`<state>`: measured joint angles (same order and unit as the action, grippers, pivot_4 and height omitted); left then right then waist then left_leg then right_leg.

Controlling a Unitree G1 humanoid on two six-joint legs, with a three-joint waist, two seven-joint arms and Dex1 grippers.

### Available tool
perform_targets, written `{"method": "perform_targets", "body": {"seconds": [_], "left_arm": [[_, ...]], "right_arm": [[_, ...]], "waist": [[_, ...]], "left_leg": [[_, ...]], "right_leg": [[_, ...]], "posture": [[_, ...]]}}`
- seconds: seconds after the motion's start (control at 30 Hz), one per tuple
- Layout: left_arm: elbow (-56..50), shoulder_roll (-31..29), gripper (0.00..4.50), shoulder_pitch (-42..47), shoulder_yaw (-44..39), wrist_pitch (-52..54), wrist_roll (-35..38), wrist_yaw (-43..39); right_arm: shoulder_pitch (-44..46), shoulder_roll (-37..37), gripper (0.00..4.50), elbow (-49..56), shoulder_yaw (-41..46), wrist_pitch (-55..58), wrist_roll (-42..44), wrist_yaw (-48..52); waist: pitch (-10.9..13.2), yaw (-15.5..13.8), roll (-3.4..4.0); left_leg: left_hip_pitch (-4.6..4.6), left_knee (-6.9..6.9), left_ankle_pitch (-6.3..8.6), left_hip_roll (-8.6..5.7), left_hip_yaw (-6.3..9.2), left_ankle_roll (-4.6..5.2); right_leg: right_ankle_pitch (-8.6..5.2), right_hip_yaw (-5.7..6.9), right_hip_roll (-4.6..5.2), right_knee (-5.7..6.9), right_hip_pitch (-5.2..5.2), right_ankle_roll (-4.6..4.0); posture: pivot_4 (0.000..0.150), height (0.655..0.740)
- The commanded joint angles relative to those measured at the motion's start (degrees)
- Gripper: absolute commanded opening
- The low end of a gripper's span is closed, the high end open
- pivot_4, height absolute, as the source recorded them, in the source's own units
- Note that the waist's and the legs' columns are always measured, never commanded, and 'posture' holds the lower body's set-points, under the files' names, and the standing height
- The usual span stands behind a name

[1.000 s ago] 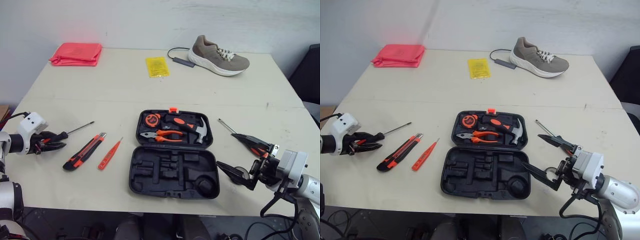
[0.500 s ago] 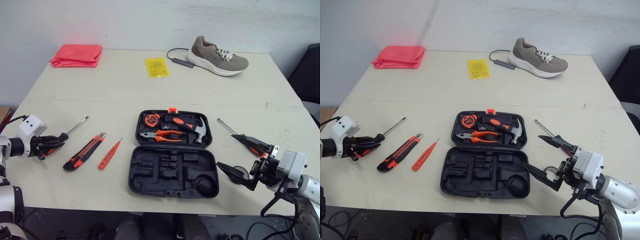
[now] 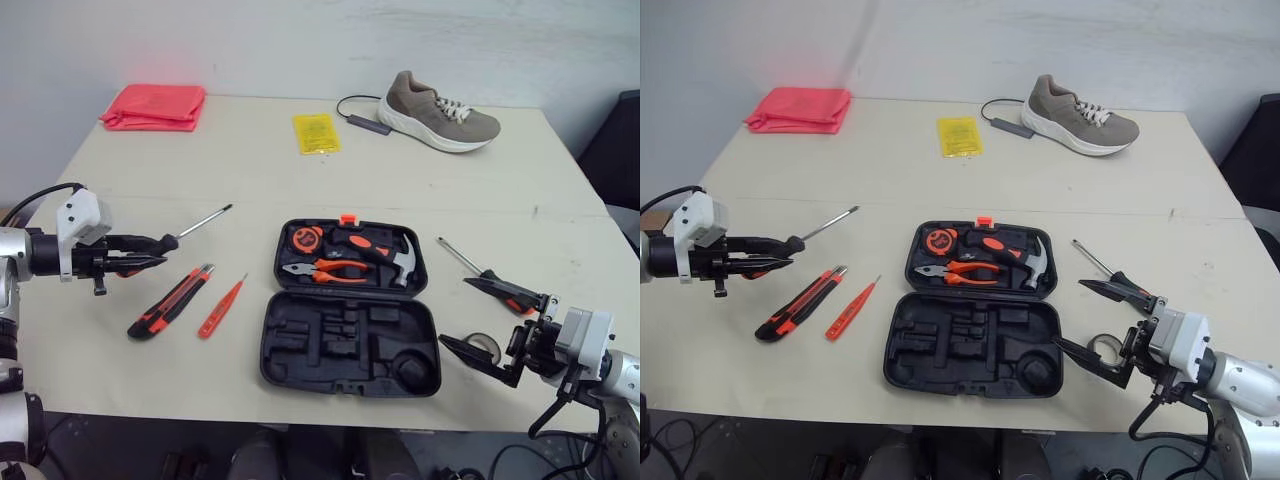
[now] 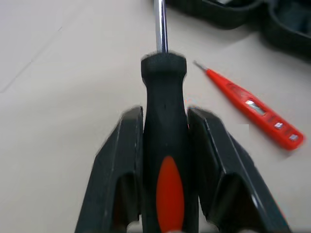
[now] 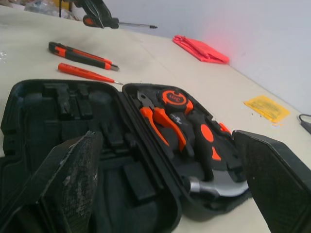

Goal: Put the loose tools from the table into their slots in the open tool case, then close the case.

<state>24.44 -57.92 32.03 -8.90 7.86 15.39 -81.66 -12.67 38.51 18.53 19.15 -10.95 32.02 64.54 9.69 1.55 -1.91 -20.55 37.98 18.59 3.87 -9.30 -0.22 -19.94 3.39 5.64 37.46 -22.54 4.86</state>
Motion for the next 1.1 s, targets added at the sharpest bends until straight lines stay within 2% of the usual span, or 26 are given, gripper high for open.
{"method": "perform_targets", "body": {"seconds": [0.03, 0.17, 0.3, 0.47, 0.7, 1.1], "left_arm": [[-18.39, -0.50, 0.72, -0.65, 1.54, 7.54, 4.85, -0.01], [-35.67, 4.23, 0.72, 0.53, 8.13, 18.65, 8.44, 4.77], [-41.91, 7.53, 0.72, 1.51, 13.62, 23.33, 7.52, 8.21], [-45.45, 10.53, 0.72, 4.10, 24.18, 24.74, 0.06, 12.23], [-47.33, 12.86, 0.72, 9.33, 34.40, 29.07, -10.35, 17.01], [-46.18, 17.50, 0.72, 13.41, 41.38, 36.14, -17.12, 19.99]], "right_arm": [[0.04, 1.04, 4.50, -0.14, 1.83, -1.14, 0.69, 1.17], [0.04, 1.46, 4.50, 1.43, 1.01, 0.73, 1.62, 0.86], [0.17, 1.63, 4.50, 3.03, 0.35, 2.22, 1.96, 0.32], [-1.23, 1.59, 4.50, 3.45, 0.56, 2.76, 1.53, 0.62], [-4.66, 0.61, 4.50, 1.78, 2.24, -0.16, 1.22, 1.69], [-6.05, -0.28, 4.50, 1.93, 1.88, -1.80, 0.18, 0.56]], "waist": [[0.01, -0.03, 0.01], [0.06, -0.29, 0.13], [0.06, -0.23, 0.13], [0.07, -0.24, 0.14], [0.07, -0.75, 0.14], [0.07, -1.53, 0.15]], "left_leg": [[0.00, 0.00, 0.00, 0.01, 0.01, -0.01], [0.03, 0.00, 0.00, -0.04, 0.00, -0.01], [0.03, 0.05, -0.01, -0.04, 0.01, -0.01], [0.05, 0.05, -0.04, -0.06, 0.01, -0.07], [0.03, 0.09, -0.03, -0.11, 0.01, -0.06], [0.04, 0.16, -0.04, -0.05, 0.03, -0.06]], "right_leg": [[0.00, -0.06, -0.02, 0.00, 0.00, 0.00], [0.01, -0.53, -0.07, -0.01, 0.05, 0.02], [0.02, -0.61, -0.16, -0.02, 0.07, 0.06], [0.02, -0.64, -0.26, -0.04, 0.06, 0.06], [0.02, -0.66, -0.29, -0.08, 0.07, 0.06], [0.01, -0.69, -0.29, -0.04, 0.07, 0.05]], "posture": [[0.150, 0.7400], [0.150, 0.7400], [0.150, 0.7400], [0.150, 0.7400], [0.150, 0.7400], [0.150, 0.7400]]}}
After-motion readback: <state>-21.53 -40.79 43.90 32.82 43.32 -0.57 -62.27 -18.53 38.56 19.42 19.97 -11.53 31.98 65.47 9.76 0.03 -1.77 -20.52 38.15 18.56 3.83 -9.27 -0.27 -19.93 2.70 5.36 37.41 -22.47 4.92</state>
